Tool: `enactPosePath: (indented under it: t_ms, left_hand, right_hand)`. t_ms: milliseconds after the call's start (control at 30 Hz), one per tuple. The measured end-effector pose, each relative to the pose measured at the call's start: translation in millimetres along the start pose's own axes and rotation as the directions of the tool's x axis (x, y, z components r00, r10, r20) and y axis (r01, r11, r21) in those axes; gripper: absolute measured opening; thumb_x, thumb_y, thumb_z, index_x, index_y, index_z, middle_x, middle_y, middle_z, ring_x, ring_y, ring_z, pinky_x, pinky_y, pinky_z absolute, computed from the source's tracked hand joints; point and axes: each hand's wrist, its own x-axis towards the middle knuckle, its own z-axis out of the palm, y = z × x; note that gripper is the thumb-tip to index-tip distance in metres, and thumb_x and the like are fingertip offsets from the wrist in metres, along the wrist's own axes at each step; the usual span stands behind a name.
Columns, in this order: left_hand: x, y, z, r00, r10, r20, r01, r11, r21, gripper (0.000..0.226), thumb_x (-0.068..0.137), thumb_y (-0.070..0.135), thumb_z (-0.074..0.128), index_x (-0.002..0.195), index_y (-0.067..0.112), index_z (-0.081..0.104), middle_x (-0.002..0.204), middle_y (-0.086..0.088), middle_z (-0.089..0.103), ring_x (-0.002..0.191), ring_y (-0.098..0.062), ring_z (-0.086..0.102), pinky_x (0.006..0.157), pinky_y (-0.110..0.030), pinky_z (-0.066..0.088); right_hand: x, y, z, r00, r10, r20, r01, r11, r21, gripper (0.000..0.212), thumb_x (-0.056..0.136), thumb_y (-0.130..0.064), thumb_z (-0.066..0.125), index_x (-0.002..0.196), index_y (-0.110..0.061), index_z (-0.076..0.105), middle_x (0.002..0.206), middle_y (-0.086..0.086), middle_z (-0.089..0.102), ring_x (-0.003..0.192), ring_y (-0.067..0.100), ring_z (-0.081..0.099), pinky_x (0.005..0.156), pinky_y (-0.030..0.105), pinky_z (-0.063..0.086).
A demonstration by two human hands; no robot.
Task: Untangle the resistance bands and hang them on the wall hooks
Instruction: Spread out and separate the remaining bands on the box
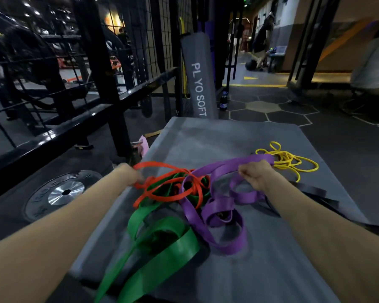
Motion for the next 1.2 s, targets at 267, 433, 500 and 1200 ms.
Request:
enactPosePath:
  t_ms: [267, 433, 500, 1200]
  left_hand:
    - [-34, 26, 57, 0.631, 0.767, 0.111, -0.719, 0.526, 0.453, 0.077, 0.070, 0.041, 0.075, 0.135, 0.024, 0.038, 0.134, -0.004, 0.038, 0.127, -0.026, 0.040, 0.104, -0.041, 0.038]
    - [-30, 26, 118, 0.616, 0.760, 0.205, -0.589, 0.273, 0.760, 0.050, 0.084, 0.048, 0.056, 0.121, 0.017, 0.048, 0.127, -0.005, 0.052, 0.122, -0.024, 0.046, 0.097, -0.036, 0.035]
    - [-23, 22, 128, 0.667, 0.723, 0.182, -0.525, 0.282, 0.803, 0.051, 0.085, 0.048, 0.055, 0.121, 0.013, 0.048, 0.126, -0.008, 0.056, 0.121, -0.026, 0.047, 0.097, -0.035, 0.035]
    - [-35, 24, 16, 0.809, 0.587, 0.043, -0.409, 0.613, -0.676, 0.029, 0.098, 0.029, 0.045, 0.077, 0.010, 0.054, 0.058, -0.001, 0.057, 0.053, -0.010, 0.050, 0.050, -0.016, 0.037]
  right_hand:
    - [1, 11, 18, 1.000, 0.015, -0.025, -0.010, 0.981, 0.192, 0.029, 0.091, -0.002, 0.053, 0.063, -0.008, 0.047, 0.026, -0.003, 0.045, 0.022, 0.001, 0.040, 0.031, 0.010, 0.032]
    - [1, 22, 19, 0.999, 0.050, -0.001, -0.047, 0.945, 0.323, 0.024, 0.090, 0.000, 0.053, 0.067, -0.006, 0.051, 0.032, -0.002, 0.048, 0.025, 0.002, 0.043, 0.032, 0.010, 0.036]
    - [0, 29, 21, 0.996, 0.074, 0.041, -0.083, 0.952, 0.296, 0.022, 0.090, -0.002, 0.054, 0.069, -0.006, 0.053, 0.035, 0.000, 0.050, 0.026, 0.002, 0.043, 0.032, 0.010, 0.035]
    - [-30, 4, 38, 0.989, 0.034, -0.144, -0.003, 0.977, 0.211, 0.014, 0.091, 0.004, 0.048, 0.082, 0.000, 0.058, 0.077, 0.014, 0.070, 0.055, 0.009, 0.069, 0.038, 0.011, 0.044]
